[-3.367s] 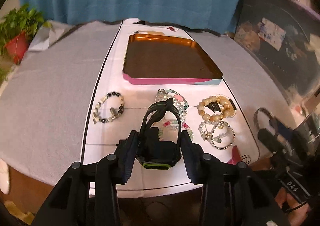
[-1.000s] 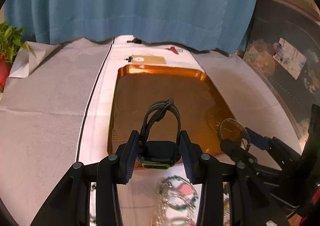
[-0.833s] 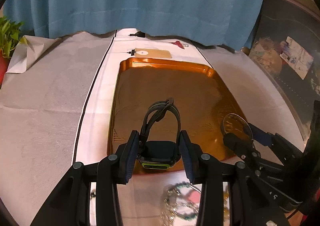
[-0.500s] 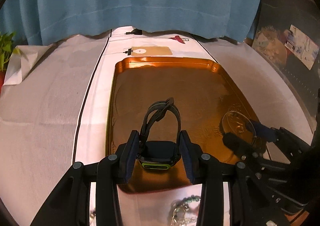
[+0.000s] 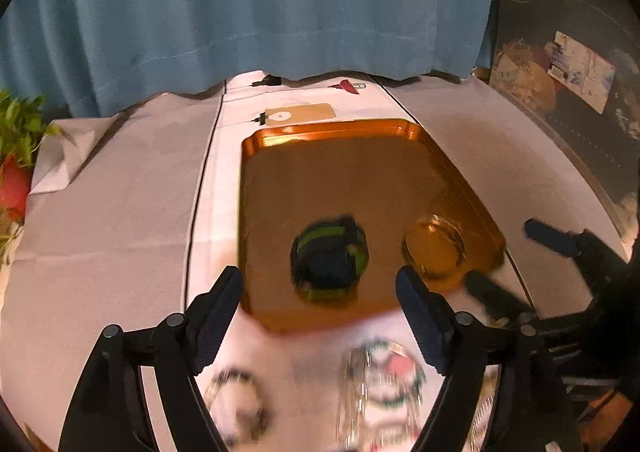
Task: Organize jewelry
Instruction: 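Lower the watch into the tray and open left tool while right tool releases the bangle, then withdraw both open tools from the tray back toward the bracelets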
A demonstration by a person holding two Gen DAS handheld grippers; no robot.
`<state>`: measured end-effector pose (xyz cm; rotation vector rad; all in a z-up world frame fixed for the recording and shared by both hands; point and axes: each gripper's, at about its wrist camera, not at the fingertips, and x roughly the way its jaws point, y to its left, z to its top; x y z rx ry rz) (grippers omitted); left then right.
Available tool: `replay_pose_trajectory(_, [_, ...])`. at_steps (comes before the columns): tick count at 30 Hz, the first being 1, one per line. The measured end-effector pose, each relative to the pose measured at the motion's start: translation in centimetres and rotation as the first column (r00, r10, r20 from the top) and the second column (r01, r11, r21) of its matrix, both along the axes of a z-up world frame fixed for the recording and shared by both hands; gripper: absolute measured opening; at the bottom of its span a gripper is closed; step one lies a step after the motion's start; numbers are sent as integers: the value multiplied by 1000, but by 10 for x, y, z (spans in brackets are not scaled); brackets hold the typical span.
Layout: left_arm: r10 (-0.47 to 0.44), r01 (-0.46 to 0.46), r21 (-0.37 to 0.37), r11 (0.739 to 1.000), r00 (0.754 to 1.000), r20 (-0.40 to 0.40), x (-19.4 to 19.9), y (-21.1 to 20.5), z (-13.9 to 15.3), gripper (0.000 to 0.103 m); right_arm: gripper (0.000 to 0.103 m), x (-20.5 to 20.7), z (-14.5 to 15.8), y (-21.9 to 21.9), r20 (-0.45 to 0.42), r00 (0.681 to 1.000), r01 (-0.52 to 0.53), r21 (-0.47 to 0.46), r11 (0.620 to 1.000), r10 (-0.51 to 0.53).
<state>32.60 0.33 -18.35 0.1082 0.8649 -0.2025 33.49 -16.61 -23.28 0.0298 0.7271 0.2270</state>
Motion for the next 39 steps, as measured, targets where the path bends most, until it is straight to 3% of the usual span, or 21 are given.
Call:
replay_pose_trajectory(6, [50,-49,-84,995,999,16,-70,26,3,81,101,-67,12,-28,46,998,44,80,996,-48])
replay_pose_trajectory(13, [74,-69,-137,988,997,34,-137,38,-16,81,103,-145,6,-31,49,995,87,50,995,-90])
replay_pose_trajectory(18, [86,-80,-164,983,996,29,-155,39,-35,81,103,-179,-12,-43,-29,993,120,189,975,-116])
replay_pose_trajectory(21, [87,-90,-214,973,996,-23,-161,38,-48,81,103,-190,-9,-43,9,991,132,144,981,-134])
replay_pose_trajectory(26, [51,-47,-174,984,999,19,-177,31,-63,81,103,-203,3,-40,111,984,135,19,991,-136])
replay_pose_trajectory(28, [60,-54,-181,982,998,27,-175,32,-65,80,103,-207,4,-41,131,974,194,-42,980,-187])
replay_pose_trajectory(32, [72,-58,-212,976,996,59,-170,30,-62,81,103,-202,9,-49,141,965,230,-38,973,-222])
replay_pose_trajectory(37, [73,-59,-198,979,995,68,-166,27,-62,80,103,-185,-8,-48,96,986,136,-15,991,-134])
replay_pose_trajectory(39, [76,-61,-193,979,995,68,-165,26,-63,80,103,-185,-12,-43,123,988,90,-1,996,-89])
